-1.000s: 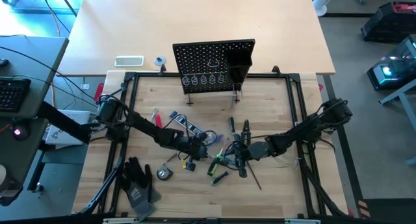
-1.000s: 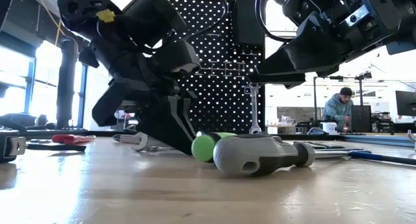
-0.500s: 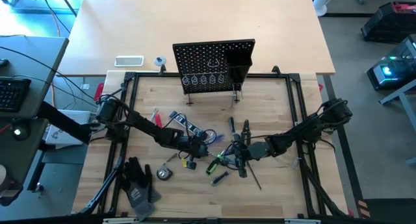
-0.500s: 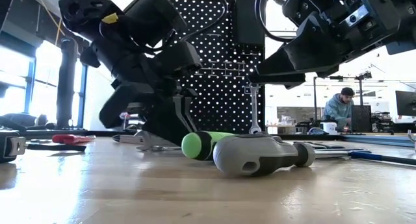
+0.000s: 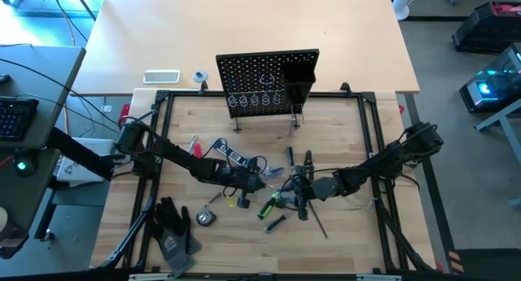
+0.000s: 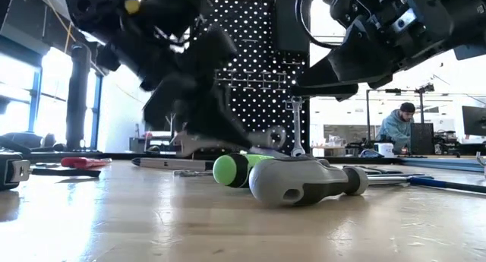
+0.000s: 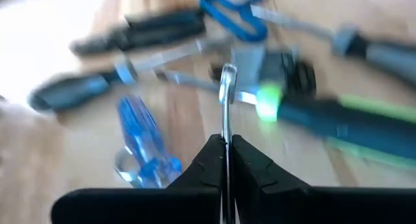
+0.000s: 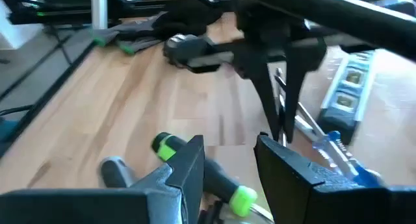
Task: Hang tools onto peg board
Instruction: Hang the bottom wrench onto the pegboard
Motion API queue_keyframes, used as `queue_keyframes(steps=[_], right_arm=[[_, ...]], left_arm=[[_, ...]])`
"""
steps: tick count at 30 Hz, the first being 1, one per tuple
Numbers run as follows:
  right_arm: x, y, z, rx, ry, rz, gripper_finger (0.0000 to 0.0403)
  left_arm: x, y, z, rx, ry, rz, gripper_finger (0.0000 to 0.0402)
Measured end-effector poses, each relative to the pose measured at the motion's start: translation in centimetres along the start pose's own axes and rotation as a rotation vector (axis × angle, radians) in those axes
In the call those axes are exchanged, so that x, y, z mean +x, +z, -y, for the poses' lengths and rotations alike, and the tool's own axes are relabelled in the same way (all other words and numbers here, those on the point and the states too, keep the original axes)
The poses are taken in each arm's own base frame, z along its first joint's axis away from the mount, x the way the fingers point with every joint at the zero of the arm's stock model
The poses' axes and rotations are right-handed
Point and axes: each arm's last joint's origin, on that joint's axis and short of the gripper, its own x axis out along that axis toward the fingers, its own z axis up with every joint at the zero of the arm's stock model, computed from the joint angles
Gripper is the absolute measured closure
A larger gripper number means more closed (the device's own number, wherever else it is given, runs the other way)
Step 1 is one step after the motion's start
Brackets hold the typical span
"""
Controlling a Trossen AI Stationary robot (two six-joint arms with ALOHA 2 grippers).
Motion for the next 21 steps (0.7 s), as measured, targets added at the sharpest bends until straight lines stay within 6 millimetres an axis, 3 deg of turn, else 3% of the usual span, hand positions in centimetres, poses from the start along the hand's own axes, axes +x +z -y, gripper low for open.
queue_keyframes(steps=[11, 18, 21], right_arm=[[-3.2, 2.6, 0.0, -0.021, -0.090, 0.048, 0.0269], [-7.1, 4.9, -0.9, -0.063, -0.159, 0.148, 0.0269], [-7.7, 5.3, -1.0, -0.057, -0.153, 0.164, 0.0269]], left_arm=[[-3.5, 5.1, -2.6, -0.037, 0.112, 0.357, 0.0399], [-4.4, 6.0, -4.1, -0.063, 0.125, 0.441, 0.0399], [-4.6, 6.5, -4.6, -0.095, 0.124, 0.534, 0.0399]])
